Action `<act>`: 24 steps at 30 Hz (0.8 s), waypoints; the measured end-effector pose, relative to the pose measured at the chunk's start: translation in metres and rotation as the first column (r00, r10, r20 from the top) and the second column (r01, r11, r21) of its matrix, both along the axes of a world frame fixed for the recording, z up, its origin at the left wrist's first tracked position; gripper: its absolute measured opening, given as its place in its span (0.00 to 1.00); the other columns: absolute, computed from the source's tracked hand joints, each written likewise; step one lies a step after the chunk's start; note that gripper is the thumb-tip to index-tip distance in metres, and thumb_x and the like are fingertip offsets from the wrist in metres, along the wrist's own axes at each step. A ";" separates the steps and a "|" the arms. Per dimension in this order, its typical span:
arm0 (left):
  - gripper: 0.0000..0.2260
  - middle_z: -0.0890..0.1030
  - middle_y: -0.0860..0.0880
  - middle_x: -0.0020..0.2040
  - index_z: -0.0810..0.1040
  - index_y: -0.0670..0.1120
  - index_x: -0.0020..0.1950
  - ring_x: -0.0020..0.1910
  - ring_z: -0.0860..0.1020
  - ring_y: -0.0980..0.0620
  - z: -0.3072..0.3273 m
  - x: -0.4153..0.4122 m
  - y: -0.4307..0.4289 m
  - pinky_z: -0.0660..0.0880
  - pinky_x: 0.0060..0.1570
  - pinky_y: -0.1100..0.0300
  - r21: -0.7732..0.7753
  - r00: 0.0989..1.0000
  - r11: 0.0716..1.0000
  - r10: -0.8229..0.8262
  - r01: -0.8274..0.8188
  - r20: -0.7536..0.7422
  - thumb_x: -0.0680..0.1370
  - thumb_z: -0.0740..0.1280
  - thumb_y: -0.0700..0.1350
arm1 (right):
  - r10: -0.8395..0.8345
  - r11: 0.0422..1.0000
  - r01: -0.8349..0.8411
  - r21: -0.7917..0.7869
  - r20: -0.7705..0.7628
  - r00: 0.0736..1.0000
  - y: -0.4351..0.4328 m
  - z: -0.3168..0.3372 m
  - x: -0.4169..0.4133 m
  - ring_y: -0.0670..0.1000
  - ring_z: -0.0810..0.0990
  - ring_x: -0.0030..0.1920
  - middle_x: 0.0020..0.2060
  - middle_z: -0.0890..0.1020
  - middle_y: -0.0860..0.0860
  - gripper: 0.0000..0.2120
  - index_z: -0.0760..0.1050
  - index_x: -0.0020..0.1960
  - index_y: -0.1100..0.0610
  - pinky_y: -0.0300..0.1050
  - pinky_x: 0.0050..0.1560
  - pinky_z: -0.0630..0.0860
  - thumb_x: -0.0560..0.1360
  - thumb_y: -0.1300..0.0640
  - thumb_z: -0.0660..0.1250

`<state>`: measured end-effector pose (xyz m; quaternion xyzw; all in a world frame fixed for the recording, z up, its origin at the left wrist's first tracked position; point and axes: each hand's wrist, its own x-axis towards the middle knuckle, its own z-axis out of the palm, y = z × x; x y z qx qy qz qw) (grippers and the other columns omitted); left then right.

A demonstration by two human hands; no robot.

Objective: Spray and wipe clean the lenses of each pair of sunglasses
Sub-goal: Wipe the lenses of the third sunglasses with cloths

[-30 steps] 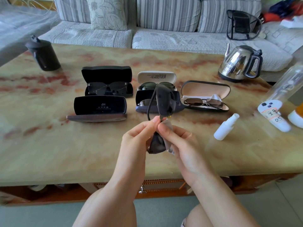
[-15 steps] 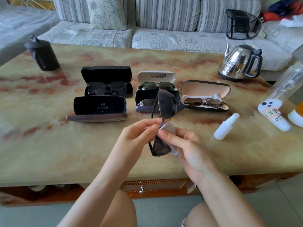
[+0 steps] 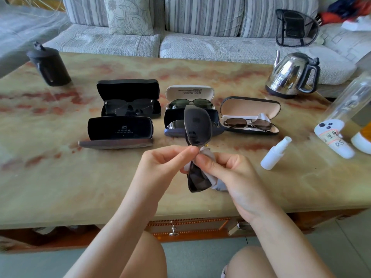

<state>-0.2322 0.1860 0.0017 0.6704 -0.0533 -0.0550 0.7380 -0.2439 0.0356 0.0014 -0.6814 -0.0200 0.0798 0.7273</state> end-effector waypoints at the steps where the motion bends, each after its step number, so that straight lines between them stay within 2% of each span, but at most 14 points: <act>1: 0.07 0.85 0.46 0.38 0.85 0.48 0.35 0.41 0.80 0.52 0.001 0.000 -0.001 0.76 0.44 0.66 -0.014 0.999 0.999 0.029 -0.029 0.013 0.70 0.70 0.49 | -0.005 1.000 0.005 0.000 -0.005 1.000 -0.002 -0.002 0.001 0.51 0.84 0.43 0.37 0.86 0.54 0.18 0.85 0.47 0.61 0.40 0.49 0.76 0.67 0.47 0.70; 3: 0.07 0.86 0.48 0.40 0.86 0.47 0.39 0.43 0.80 0.53 0.002 -0.001 -0.004 0.77 0.44 0.67 -0.050 0.996 0.995 0.083 -0.081 0.028 0.70 0.70 0.49 | -0.020 1.000 0.020 0.023 -0.012 1.000 -0.002 -0.002 0.001 0.55 0.83 0.44 0.36 0.85 0.57 0.20 0.84 0.47 0.63 0.51 0.53 0.75 0.67 0.46 0.71; 4: 0.09 0.86 0.48 0.42 0.86 0.45 0.42 0.44 0.81 0.54 0.003 -0.001 -0.004 0.77 0.44 0.67 -0.069 0.994 0.992 0.109 -0.107 0.031 0.70 0.70 0.49 | -0.033 0.999 0.034 0.026 -0.010 0.999 0.000 -0.002 0.000 0.55 0.81 0.41 0.34 0.83 0.61 0.21 0.84 0.45 0.63 0.53 0.51 0.73 0.67 0.44 0.74; 5: 0.10 0.86 0.48 0.44 0.86 0.44 0.45 0.46 0.82 0.55 0.004 0.000 -0.005 0.77 0.46 0.66 -0.090 0.990 0.987 0.138 -0.135 0.026 0.70 0.70 0.49 | -0.042 0.999 0.042 0.020 -0.001 0.999 0.000 -0.005 0.000 0.54 0.77 0.39 0.34 0.80 0.64 0.23 0.84 0.44 0.63 0.51 0.48 0.70 0.65 0.42 0.77; 6: 0.10 0.86 0.48 0.45 0.86 0.45 0.45 0.49 0.82 0.55 0.005 0.002 -0.006 0.76 0.48 0.65 -0.111 0.986 0.980 0.168 -0.166 0.013 0.71 0.70 0.49 | -0.049 0.999 0.049 0.011 0.004 0.999 0.001 -0.006 -0.001 0.52 0.73 0.38 0.33 0.77 0.63 0.22 0.83 0.42 0.62 0.49 0.46 0.67 0.64 0.43 0.77; 9: 0.07 0.86 0.49 0.46 0.86 0.48 0.43 0.53 0.82 0.53 0.008 0.006 -0.007 0.75 0.57 0.59 -0.158 0.974 0.961 0.224 -0.228 -0.045 0.72 0.70 0.49 | -0.036 0.999 0.036 -0.027 -0.005 0.999 0.000 -0.014 -0.004 0.47 0.67 0.32 0.29 0.71 0.54 0.14 0.82 0.38 0.60 0.39 0.40 0.64 0.64 0.48 0.77; 12: 0.12 0.86 0.47 0.47 0.86 0.48 0.45 0.53 0.81 0.50 0.010 0.008 -0.009 0.75 0.61 0.54 -0.204 0.969 0.948 0.226 -0.242 -0.099 0.69 0.69 0.52 | -0.020 1.000 0.020 -0.020 -0.014 1.000 0.002 -0.015 -0.007 0.41 0.72 0.30 0.27 0.78 0.45 0.12 0.83 0.40 0.57 0.32 0.35 0.67 0.62 0.50 0.76; 13: 0.12 0.85 0.47 0.47 0.86 0.47 0.45 0.53 0.81 0.50 0.010 0.008 -0.010 0.74 0.62 0.53 -0.215 0.968 0.946 0.224 -0.243 -0.112 0.69 0.69 0.52 | -0.024 0.999 0.023 -0.027 -0.006 1.000 0.002 -0.017 -0.007 0.43 0.77 0.34 0.31 0.83 0.46 0.14 0.84 0.42 0.57 0.34 0.39 0.71 0.61 0.49 0.76; 15: 0.12 0.85 0.48 0.46 0.86 0.47 0.45 0.51 0.80 0.52 0.012 0.007 -0.013 0.74 0.62 0.54 -0.231 0.971 0.945 0.210 -0.232 -0.115 0.69 0.69 0.52 | -0.054 0.997 0.054 -0.048 0.002 0.999 0.002 -0.017 -0.004 0.53 0.84 0.46 0.41 0.87 0.53 0.18 0.85 0.47 0.56 0.47 0.52 0.77 0.61 0.48 0.78; 17: 0.12 0.85 0.48 0.45 0.86 0.47 0.46 0.48 0.80 0.54 0.011 0.003 -0.015 0.75 0.57 0.57 -0.223 0.972 0.948 0.208 -0.227 -0.106 0.70 0.68 0.52 | -0.071 0.997 0.071 -0.034 0.004 0.997 0.003 -0.014 -0.002 0.58 0.84 0.52 0.45 0.87 0.55 0.19 0.85 0.49 0.56 0.54 0.59 0.76 0.62 0.48 0.77; 19: 0.12 0.85 0.44 0.45 0.86 0.48 0.46 0.46 0.79 0.52 0.009 0.000 -0.017 0.74 0.52 0.58 -0.211 0.970 0.948 0.221 -0.239 -0.104 0.70 0.68 0.53 | -0.088 0.996 0.088 -0.006 -0.014 0.996 0.005 -0.013 0.002 0.57 0.84 0.51 0.44 0.87 0.55 0.21 0.85 0.49 0.56 0.52 0.56 0.76 0.61 0.46 0.77; 21: 0.12 0.83 0.37 0.48 0.87 0.49 0.46 0.48 0.79 0.46 0.006 -0.002 -0.018 0.74 0.59 0.52 -0.195 0.967 0.949 0.233 -0.249 -0.103 0.70 0.69 0.53 | -0.113 0.993 0.114 0.029 -0.041 0.993 0.008 -0.009 0.004 0.56 0.84 0.47 0.43 0.87 0.55 0.21 0.86 0.47 0.55 0.50 0.50 0.75 0.59 0.44 0.78; 22: 0.11 0.83 0.36 0.49 0.87 0.48 0.47 0.50 0.81 0.45 0.004 -0.004 -0.019 0.74 0.62 0.50 -0.193 0.966 0.948 0.237 -0.254 -0.107 0.70 0.69 0.52 | -0.124 0.991 0.126 0.032 -0.061 0.990 0.010 -0.006 0.005 0.56 0.84 0.45 0.42 0.87 0.55 0.20 0.86 0.46 0.54 0.48 0.46 0.74 0.59 0.43 0.78; 24: 0.13 0.85 0.41 0.47 0.86 0.45 0.49 0.54 0.82 0.47 0.002 -0.006 -0.020 0.74 0.63 0.51 -0.199 0.968 0.949 0.226 -0.245 -0.113 0.71 0.69 0.50 | -0.137 0.989 0.142 0.045 -0.100 0.985 0.014 -0.002 0.007 0.53 0.83 0.42 0.42 0.86 0.56 0.18 0.86 0.45 0.54 0.39 0.39 0.74 0.61 0.43 0.75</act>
